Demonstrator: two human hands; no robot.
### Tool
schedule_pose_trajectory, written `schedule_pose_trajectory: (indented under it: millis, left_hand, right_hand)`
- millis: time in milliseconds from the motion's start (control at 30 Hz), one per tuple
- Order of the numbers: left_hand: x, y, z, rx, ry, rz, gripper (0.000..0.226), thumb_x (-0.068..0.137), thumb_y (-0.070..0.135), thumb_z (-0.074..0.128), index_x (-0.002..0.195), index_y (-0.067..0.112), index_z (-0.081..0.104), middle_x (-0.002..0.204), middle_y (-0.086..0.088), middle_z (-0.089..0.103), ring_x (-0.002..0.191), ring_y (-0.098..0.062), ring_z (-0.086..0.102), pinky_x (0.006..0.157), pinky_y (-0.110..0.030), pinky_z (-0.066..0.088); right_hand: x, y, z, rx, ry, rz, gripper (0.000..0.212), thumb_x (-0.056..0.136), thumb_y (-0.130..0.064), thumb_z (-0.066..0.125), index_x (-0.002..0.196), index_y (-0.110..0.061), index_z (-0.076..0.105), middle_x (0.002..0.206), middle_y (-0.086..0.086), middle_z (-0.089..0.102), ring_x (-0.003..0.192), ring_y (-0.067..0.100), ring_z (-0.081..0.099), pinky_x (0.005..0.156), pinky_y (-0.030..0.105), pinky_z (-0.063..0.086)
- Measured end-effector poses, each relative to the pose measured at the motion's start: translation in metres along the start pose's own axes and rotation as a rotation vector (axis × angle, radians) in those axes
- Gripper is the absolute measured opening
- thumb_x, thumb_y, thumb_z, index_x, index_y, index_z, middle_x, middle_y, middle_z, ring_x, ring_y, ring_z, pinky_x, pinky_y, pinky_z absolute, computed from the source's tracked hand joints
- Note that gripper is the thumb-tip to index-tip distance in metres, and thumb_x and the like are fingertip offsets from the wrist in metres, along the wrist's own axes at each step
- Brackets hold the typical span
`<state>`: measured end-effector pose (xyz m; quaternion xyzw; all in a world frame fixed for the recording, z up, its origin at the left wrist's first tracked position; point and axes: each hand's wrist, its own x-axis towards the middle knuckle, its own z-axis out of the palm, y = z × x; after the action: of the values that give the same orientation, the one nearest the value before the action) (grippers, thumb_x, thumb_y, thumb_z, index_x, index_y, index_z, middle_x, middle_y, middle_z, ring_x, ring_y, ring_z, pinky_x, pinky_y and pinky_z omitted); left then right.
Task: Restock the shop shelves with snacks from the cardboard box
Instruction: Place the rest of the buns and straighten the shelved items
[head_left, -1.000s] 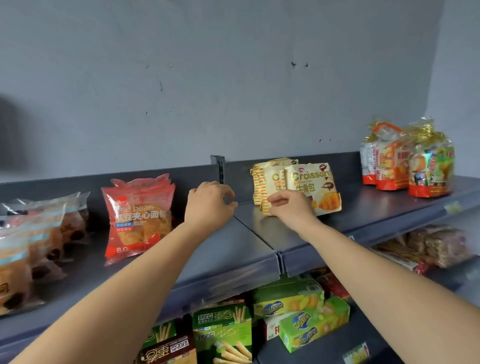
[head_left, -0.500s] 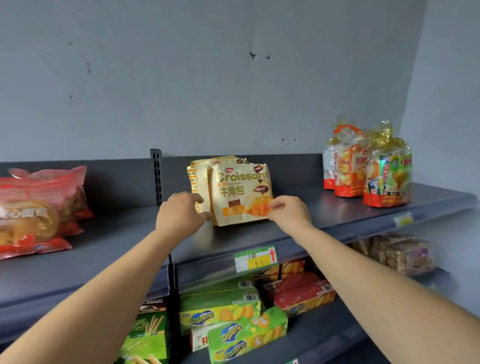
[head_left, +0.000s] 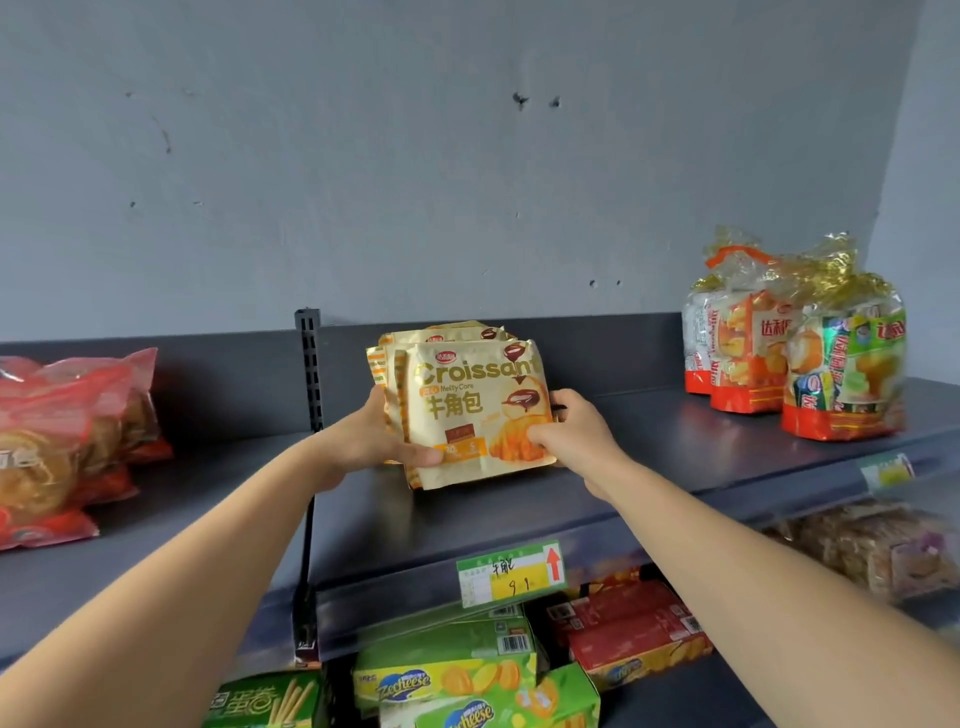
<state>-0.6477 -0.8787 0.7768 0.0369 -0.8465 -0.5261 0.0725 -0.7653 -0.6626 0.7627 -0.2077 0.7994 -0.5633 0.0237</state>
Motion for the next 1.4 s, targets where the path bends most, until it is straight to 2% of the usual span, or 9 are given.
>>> schedule_pose_trajectory:
  millis: [300, 467, 667, 800, 933, 1067, 1200, 1300, 1400]
  left_hand:
    - [-0.002, -0.005, -0.017, -0.036, -0.169, -0.015, 0.093, 0.06, 0.017, 0.086, 0.14, 0.025, 0.039, 0.126, 0.003, 0.066, 0.115, -0.014, 0.063, 0.097, -0.029, 0.047]
    - [-0.001, -0.001, -0.013, 0.002, -0.109, -0.032, 0.085, 0.063, 0.01, 0.085, 0.137, 0.022, 0.043, 0.121, 0.002, 0.068, 0.111, -0.014, 0.065, 0.093, -0.029, 0.051]
    - [0.009, 0.001, -0.002, 0.003, 0.123, -0.006, 0.088, 0.067, -0.006, 0.081, 0.137, 0.025, 0.037, 0.113, 0.006, 0.071, 0.103, -0.01, 0.068, 0.083, -0.025, 0.056]
    - [0.007, 0.003, 0.003, 0.027, 0.109, -0.023, 0.09, 0.07, -0.003, 0.08, 0.139, 0.028, 0.032, 0.114, 0.008, 0.069, 0.097, 0.001, 0.068, 0.07, -0.013, 0.055]
    - [0.005, 0.002, -0.005, -0.124, 0.028, -0.023, 0.095, 0.059, 0.05, 0.086, 0.138, 0.038, 0.035, 0.131, 0.008, 0.062, 0.125, -0.013, 0.055, 0.106, -0.037, 0.04]
    - [0.025, 0.0, -0.008, -0.405, 0.26, -0.085, 0.078, 0.068, 0.091, 0.029, 0.119, 0.043, 0.064, 0.133, 0.006, 0.061, 0.139, -0.023, 0.037, 0.117, -0.061, 0.005]
    - [0.045, 0.003, -0.004, -0.529, 0.443, -0.115, 0.092, 0.078, 0.085, 0.011, 0.103, 0.024, 0.075, 0.11, -0.007, 0.073, 0.115, -0.029, 0.062, 0.113, -0.055, 0.029]
    - [0.051, 0.006, 0.0, -0.609, 0.496, -0.116, 0.089, 0.085, 0.078, 0.012, 0.098, 0.014, 0.072, 0.095, -0.014, 0.075, 0.087, -0.031, 0.073, 0.087, -0.046, 0.054]
    - [0.058, 0.003, 0.002, -0.644, 0.456, -0.134, 0.09, 0.083, 0.08, 0.016, 0.108, 0.013, 0.071, 0.105, -0.017, 0.073, 0.096, -0.036, 0.07, 0.091, -0.05, 0.053]
  right_hand:
    - [0.015, -0.007, 0.0, 0.128, -0.111, -0.119, 0.029, 0.091, -0.031, 0.055, 0.118, -0.019, 0.054, 0.105, -0.003, 0.062, 0.087, 0.006, 0.056, 0.065, 0.024, 0.038]
    - [0.036, -0.004, -0.001, 0.308, -0.418, 0.002, 0.092, 0.062, -0.072, 0.065, 0.138, -0.028, 0.043, 0.123, -0.007, 0.063, 0.114, 0.014, 0.056, 0.113, 0.043, 0.028]
    - [0.052, 0.003, -0.004, 0.277, -0.397, -0.082, 0.09, 0.051, -0.048, 0.084, 0.131, -0.025, 0.05, 0.118, -0.001, 0.067, 0.108, 0.018, 0.064, 0.099, 0.037, 0.048]
    - [0.056, 0.007, -0.01, 0.216, -0.389, -0.094, 0.104, 0.041, -0.07, 0.081, 0.13, -0.027, 0.05, 0.121, -0.003, 0.065, 0.11, 0.016, 0.061, 0.103, 0.038, 0.044]
    - [0.071, 0.005, -0.013, 0.295, -0.344, 0.025, 0.117, 0.047, -0.101, 0.036, 0.14, -0.03, 0.047, 0.144, -0.001, 0.05, 0.137, 0.022, 0.039, 0.117, 0.052, 0.021]
    - [0.096, 0.005, -0.004, 0.446, -0.301, 0.17, 0.101, 0.072, -0.09, 0.012, 0.137, -0.024, 0.053, 0.136, 0.007, 0.058, 0.133, 0.029, 0.046, 0.115, 0.053, 0.026]
    - [0.112, 0.002, 0.007, 0.528, -0.302, 0.225, 0.101, 0.068, -0.093, 0.015, 0.125, -0.024, 0.063, 0.116, 0.011, 0.07, 0.112, 0.034, 0.062, 0.105, 0.056, 0.039]
    - [0.118, -0.001, 0.013, 0.557, -0.318, 0.23, 0.098, 0.075, -0.088, 0.012, 0.116, -0.019, 0.069, 0.106, 0.013, 0.073, 0.105, 0.035, 0.066, 0.103, 0.054, 0.042]
    - [0.12, -0.003, 0.017, 0.584, -0.364, 0.238, 0.098, 0.079, -0.085, 0.011, 0.109, -0.015, 0.072, 0.103, 0.016, 0.074, 0.103, 0.036, 0.066, 0.101, 0.052, 0.045]
